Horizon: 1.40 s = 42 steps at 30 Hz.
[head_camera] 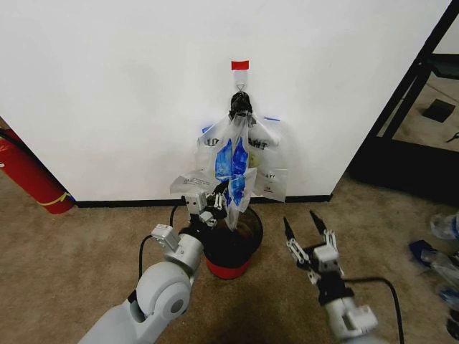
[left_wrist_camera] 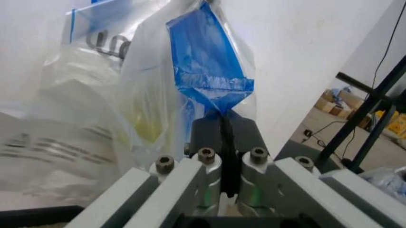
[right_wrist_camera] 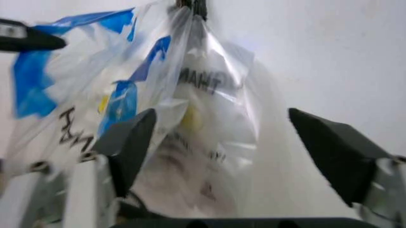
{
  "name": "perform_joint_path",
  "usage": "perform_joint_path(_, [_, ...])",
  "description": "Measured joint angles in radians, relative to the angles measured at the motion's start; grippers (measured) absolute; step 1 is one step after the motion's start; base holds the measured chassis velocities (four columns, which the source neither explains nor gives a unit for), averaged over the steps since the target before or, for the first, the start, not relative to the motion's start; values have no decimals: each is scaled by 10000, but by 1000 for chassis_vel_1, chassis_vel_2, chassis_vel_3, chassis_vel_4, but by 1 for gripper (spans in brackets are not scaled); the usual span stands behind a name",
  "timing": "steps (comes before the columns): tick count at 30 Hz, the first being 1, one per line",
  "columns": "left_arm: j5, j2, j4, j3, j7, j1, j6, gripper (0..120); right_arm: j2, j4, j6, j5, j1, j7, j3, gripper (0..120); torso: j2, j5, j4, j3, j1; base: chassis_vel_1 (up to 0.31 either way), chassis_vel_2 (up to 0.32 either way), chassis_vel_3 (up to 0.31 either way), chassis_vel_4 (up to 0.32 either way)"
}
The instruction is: Pick up the garbage bag from the wall and place it over the trash bin.
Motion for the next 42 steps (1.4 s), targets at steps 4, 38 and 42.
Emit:
perform_joint_path(4, [-22,35,91,60,-19,-111,23,0,-367,-661,-46,260,817,-208,-269,95,0,-1,-5,0,0,0,0,0,0])
perform_joint_path(38, [-13,-35,9,-34,-44,59,50,0,-27,-3976,-305,-1974,4953,-571,-3359,51,-1,-3,-5,0,-1,0,0,0,0])
perform_joint_path(42, [-7,-41,-11,-36,-41,100,47,0,-31,-3971,-334,-1930,4931,-526,-3332,38,0,-3,-5,-1,-1,0,0,0,0])
